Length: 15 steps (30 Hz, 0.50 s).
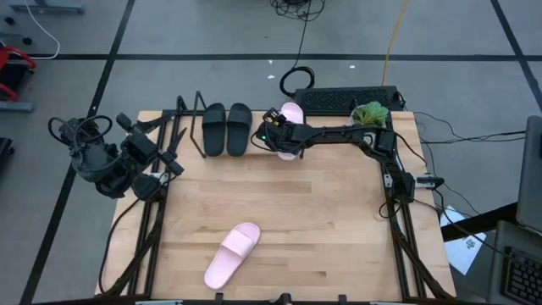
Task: Pick and place slides into the shelf
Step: Adjust the pink slipper on the shelf
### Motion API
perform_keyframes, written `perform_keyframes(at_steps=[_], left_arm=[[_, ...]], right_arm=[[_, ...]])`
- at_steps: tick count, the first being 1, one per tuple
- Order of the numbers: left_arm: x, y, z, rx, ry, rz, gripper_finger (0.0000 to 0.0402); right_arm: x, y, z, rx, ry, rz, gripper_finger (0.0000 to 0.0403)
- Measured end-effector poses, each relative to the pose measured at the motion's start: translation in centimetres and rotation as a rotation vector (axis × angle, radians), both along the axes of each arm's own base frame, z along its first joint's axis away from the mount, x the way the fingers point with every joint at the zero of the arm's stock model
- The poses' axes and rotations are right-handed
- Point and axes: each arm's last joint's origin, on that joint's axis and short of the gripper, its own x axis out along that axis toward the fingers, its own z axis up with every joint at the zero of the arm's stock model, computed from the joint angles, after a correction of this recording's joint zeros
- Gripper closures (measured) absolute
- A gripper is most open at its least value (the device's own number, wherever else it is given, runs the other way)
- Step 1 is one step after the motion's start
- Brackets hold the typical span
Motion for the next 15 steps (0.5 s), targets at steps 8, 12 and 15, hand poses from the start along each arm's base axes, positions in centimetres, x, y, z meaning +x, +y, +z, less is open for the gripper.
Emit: perform_keyframes(at_steps=[8, 12, 15], left_arm=[[0.0, -0.01, 0.0, 0.0, 0.0, 0.0, 0.0174], [0.0, 0.0, -0.01, 0.0, 0.0, 0.0, 0.0174], [0.0, 0.0, -0.01, 0.0, 0.0, 0.0, 0.0174]], right_arm=[[-0.01, 0.08, -0.03, 0.003, 0.006, 0.004, 0.0312], [-0.01, 0.08, -0.03, 0.005, 0.006, 0.004, 0.0312], [-0.01, 0.08, -0.03, 0.005, 0.006, 0.005, 0.0312]])
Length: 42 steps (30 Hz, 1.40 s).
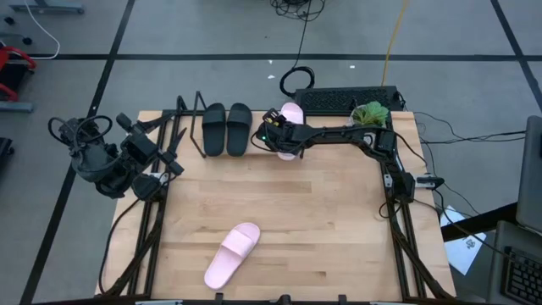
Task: Pick and place slides into the shelf
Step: Adjust the pink slipper on the shelf
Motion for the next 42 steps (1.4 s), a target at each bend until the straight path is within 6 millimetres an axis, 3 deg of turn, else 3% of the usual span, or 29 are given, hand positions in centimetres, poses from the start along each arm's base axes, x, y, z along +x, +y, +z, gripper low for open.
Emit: perform_keyframes(at_steps=[28, 42], left_arm=[[0.0, 0.0, 0.0, 0.0, 0.0, 0.0, 0.0174], [0.0, 0.0, 0.0, 0.0, 0.0, 0.0, 0.0174]], right_arm=[[0.0, 0.0, 0.1, -0.027, 0.026, -0.004, 0.0311], [0.4, 1.3, 0.1, -0.034, 0.029, 0.024, 0.0311]])
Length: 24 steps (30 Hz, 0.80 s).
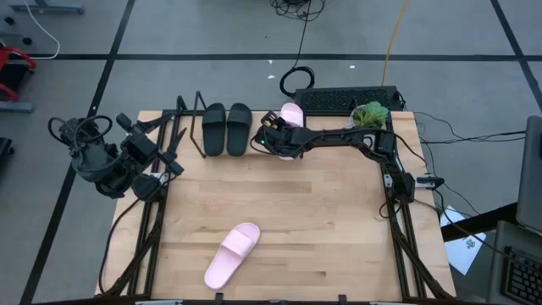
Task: Pick and place slides into the shelf
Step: Adjust the pink slipper on the shelf
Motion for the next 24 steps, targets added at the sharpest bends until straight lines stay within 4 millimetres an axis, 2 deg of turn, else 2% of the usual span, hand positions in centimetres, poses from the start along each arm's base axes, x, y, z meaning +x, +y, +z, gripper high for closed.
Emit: perform_keyframes(at_steps=[17, 24], left_arm=[[0.0, 0.0, -0.3, 0.011, 0.013, 0.0, 0.0174], [0.0, 0.0, -0.8, 0.01, 0.013, 0.0, 0.0174]], right_arm=[[0.2, 0.9, 0.1, -0.021, 0.015, 0.015, 0.0312], [0.0, 1.1, 1.2, -0.026, -0.002, 0.022, 0.0312]])
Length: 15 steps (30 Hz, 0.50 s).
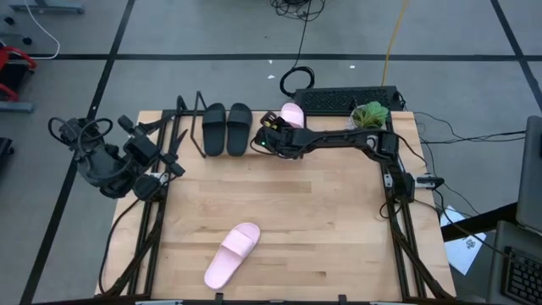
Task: Pick and place slides into the shelf
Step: Adjust the pink slipper on the shelf
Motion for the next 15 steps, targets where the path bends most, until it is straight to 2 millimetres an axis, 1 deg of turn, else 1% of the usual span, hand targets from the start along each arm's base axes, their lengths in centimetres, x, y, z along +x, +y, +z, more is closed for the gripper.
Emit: perform_keyframes(at_steps=[7, 15], left_arm=[[0.0, 0.0, 0.0, -0.001, -0.001, 0.0, 0.0174], [0.0, 0.0, 0.0, -0.001, -0.001, 0.0, 0.0174]], right_arm=[[0.4, 1.2, 0.7, -0.007, -0.034, 0.032, 0.0312], [0.9, 3.1, 0.8, -0.009, -0.045, 0.079, 0.0312]])
